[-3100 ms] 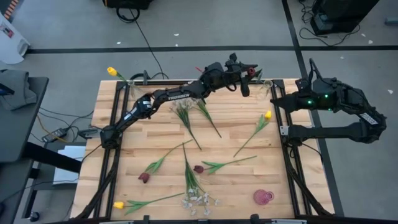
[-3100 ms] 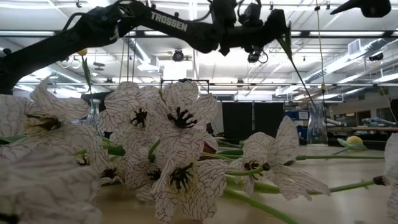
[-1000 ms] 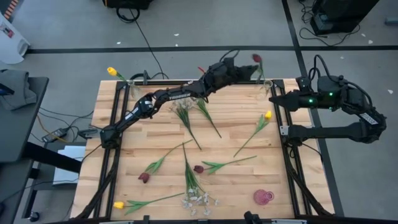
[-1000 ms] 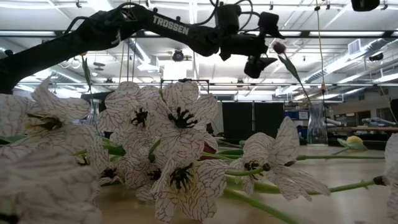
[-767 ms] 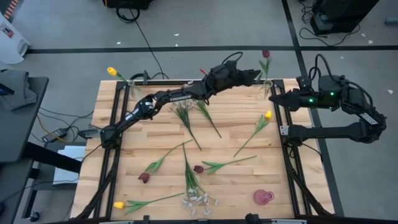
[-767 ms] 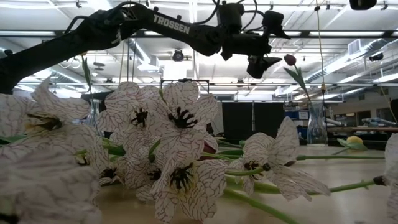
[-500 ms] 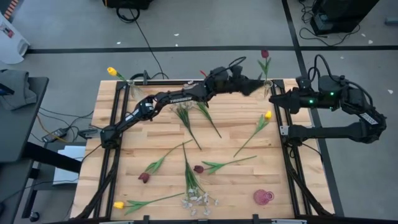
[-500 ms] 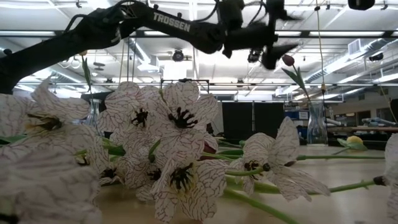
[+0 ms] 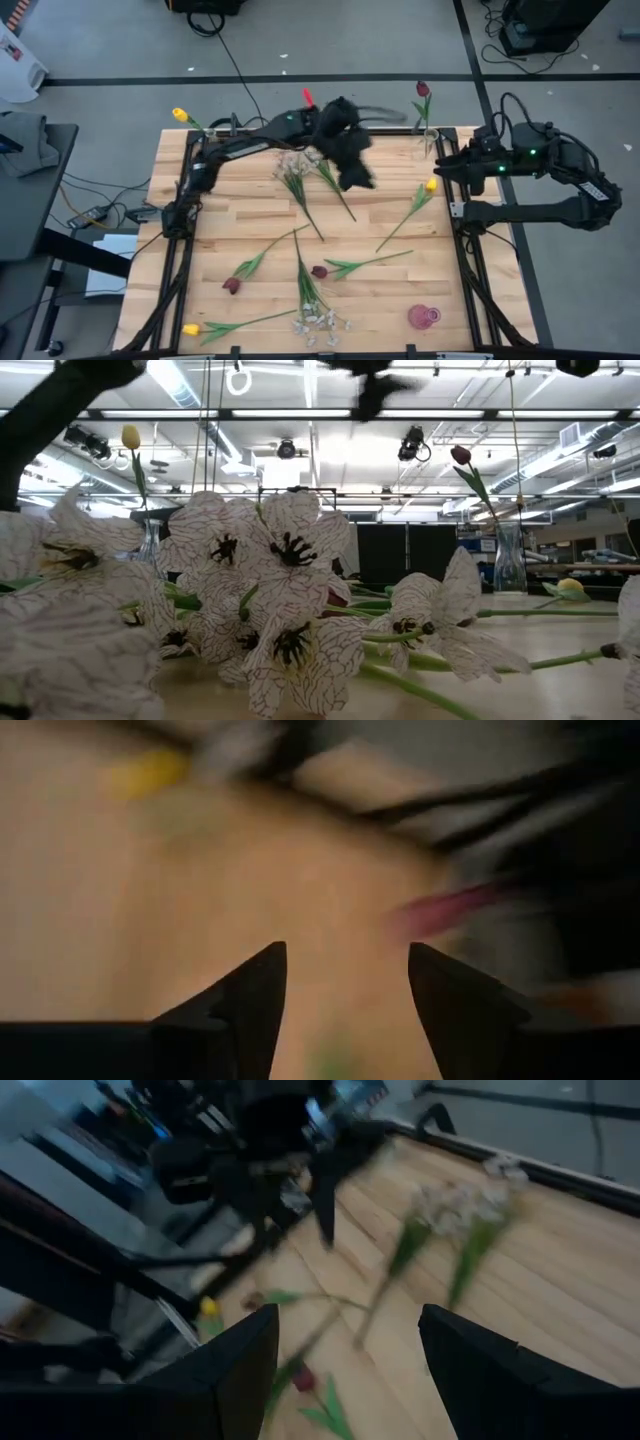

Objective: Sort flowers into vase by color
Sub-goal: Put the right red flower into the right transparent vase

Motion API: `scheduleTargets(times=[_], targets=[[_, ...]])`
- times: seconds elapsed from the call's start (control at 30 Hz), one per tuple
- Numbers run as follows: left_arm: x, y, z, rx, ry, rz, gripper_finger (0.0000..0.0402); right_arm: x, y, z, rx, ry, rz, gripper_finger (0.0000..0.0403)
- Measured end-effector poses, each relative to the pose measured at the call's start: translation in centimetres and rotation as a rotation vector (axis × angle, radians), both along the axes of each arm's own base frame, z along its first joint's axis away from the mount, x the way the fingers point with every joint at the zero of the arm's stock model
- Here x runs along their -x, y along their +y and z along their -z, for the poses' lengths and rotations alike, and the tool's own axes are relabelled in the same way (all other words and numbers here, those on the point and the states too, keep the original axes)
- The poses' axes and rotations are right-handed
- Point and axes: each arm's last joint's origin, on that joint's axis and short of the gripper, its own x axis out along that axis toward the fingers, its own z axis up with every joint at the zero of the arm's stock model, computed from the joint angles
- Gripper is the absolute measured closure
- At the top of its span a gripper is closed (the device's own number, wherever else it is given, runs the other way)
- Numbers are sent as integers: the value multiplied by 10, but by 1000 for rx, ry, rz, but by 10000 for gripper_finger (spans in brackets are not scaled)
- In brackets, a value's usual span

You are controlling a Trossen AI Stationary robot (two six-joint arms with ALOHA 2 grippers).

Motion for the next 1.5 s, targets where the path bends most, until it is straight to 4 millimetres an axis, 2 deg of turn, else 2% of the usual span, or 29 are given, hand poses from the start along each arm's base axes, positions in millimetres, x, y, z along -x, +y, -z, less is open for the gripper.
scheduleTargets(times=[0.07, 0.2, 0.3, 0.4, 0.5, 0.7, 0.83, 0.9, 1.03, 1.23, 1.37, 1.5], targets=[[18, -9, 0, -172, 164, -109, 190, 0, 0, 5, 6, 65, -1, 149], [45, -38, -25, -346, 227, -159, 190, -10, -3, 17, 11, 207, -14, 149], [61, -58, -34, -408, 279, -176, 190, -27, -4, 27, -8, 272, -84, 149], [78, -73, -42, -504, 329, -232, 190, -54, -5, 42, -15, 369, -170, 149], [111, -86, -67, -519, 301, -308, 190, -83, -3, 62, 7, 496, -259, 149], [172, -106, -113, -504, 113, -535, 190, -134, 14, 94, 24, 658, -417, 149], [213, -115, -136, -470, -16, -666, 191, -159, 29, 112, 86, 723, -450, 149], [228, -118, -143, -463, -69, -719, 191, -169, 36, 124, 133, 787, -439, 149], [251, -125, -149, -473, -125, -788, 191, -185, 50, 148, 226, 905, -424, 149], [293, -129, -163, -504, -257, -814, 191, -209, 77, 187, 234, 994, -478, 149], [315, -126, -162, -497, -281, -783, 191, -217, 95, 210, 238, 1032, -541, 149], [331, -122, -151, -552, -269, -740, 191, -220, 112, 227, 255, 1068, -593, 149]])
